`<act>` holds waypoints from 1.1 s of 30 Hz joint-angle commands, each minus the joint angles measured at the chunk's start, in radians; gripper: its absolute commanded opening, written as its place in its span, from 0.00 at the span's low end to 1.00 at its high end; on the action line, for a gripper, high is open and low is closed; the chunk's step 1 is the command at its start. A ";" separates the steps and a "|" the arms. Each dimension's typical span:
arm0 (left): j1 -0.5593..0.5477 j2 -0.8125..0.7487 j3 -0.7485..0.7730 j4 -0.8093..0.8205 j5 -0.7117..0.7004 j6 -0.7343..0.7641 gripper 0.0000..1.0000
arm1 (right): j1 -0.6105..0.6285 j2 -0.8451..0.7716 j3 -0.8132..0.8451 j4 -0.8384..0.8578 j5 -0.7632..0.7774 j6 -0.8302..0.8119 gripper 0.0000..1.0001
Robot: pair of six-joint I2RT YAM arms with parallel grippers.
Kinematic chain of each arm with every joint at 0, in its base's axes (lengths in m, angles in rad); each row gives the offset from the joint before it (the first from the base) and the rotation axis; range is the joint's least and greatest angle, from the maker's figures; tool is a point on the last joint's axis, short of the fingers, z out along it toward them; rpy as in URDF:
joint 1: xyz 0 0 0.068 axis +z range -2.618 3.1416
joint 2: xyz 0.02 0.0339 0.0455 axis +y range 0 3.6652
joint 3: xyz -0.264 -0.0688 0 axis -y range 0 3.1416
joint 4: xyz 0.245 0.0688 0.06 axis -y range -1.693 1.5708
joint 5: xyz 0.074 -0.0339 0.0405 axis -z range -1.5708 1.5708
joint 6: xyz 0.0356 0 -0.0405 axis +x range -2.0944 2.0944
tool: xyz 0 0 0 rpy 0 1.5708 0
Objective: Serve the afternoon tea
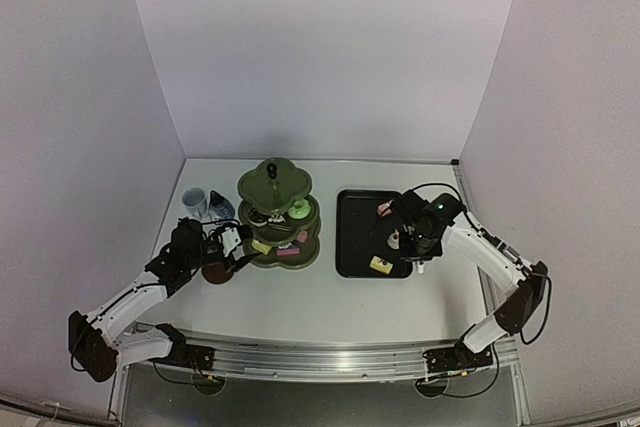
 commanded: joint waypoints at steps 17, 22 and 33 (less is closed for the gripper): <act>0.000 -0.006 -0.035 0.041 -0.033 -0.038 0.70 | -0.002 0.006 -0.173 0.040 -0.142 -0.019 0.20; 0.000 -0.002 -0.035 0.041 -0.040 -0.014 0.70 | -0.002 0.042 -0.154 0.037 -0.098 -0.040 0.25; 0.000 0.013 -0.038 0.057 -0.039 0.017 0.70 | -0.002 0.065 -0.146 0.065 -0.051 -0.044 0.28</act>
